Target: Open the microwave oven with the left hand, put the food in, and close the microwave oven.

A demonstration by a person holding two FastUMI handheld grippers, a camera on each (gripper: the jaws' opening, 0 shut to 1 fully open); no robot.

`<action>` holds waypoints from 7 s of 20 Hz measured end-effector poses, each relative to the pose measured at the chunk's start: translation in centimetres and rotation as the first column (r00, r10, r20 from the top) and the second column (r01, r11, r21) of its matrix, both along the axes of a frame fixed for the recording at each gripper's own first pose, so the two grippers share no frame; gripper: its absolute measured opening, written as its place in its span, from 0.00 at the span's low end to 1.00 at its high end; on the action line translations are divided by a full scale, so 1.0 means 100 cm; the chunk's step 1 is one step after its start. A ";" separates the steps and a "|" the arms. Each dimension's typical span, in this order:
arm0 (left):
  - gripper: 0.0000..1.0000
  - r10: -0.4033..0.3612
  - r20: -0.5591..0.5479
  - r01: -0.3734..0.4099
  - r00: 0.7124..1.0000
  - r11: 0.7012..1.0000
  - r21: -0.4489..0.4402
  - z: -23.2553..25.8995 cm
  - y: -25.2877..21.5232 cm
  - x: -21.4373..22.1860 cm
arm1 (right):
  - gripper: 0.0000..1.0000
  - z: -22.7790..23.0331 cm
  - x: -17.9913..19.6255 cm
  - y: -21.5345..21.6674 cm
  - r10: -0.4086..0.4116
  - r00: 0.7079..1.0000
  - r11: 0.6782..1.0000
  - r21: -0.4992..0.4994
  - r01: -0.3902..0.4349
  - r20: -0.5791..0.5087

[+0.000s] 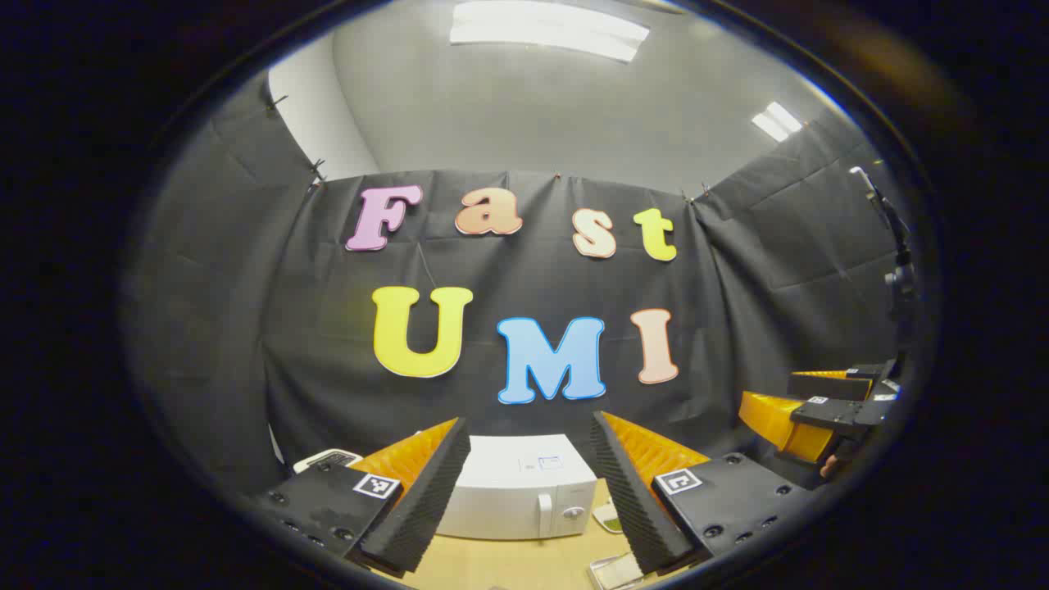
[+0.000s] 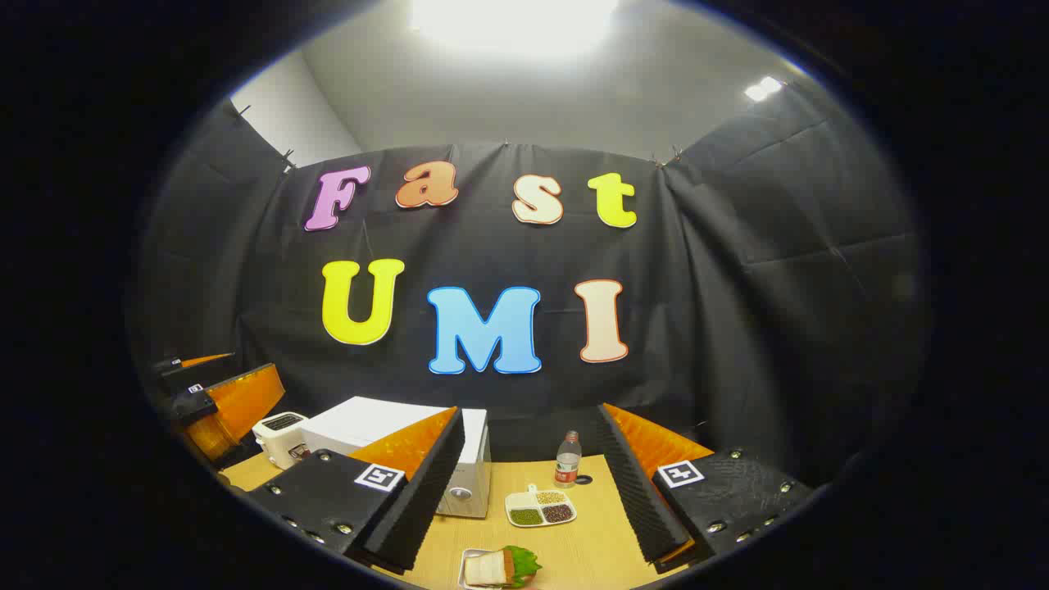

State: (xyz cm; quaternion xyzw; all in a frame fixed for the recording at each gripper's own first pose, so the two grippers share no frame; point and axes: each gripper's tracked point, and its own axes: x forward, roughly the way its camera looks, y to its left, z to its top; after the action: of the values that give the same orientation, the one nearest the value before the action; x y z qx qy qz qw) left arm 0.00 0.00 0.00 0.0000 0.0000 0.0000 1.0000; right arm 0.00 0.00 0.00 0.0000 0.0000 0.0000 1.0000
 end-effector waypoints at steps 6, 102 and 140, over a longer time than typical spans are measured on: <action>0.99 0.002 -0.002 -0.002 1.000 1.000 0.002 0.000 -0.002 0.005 | 0.96 -0.006 0.014 0.004 0.042 0.999 0.999 0.002 -0.042 -0.006; 0.07 -0.108 -0.649 0.185 0.753 0.981 0.051 -0.340 0.310 -0.124 | 0.96 -0.091 0.002 0.112 0.206 0.946 0.976 -0.014 -0.216 -0.249; 1.00 0.148 -0.091 -0.145 0.985 0.989 0.041 -0.016 0.064 0.040 | 0.73 -0.393 -0.021 0.034 0.519 0.372 0.838 0.543 -0.045 -0.770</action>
State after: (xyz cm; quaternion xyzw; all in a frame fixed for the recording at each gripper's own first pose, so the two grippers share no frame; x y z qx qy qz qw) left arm 4.02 6.42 -1.56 0.0169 0.0471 0.0734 0.9960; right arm -2.12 3.37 -39.26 0.2229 0.5318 0.1766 0.7977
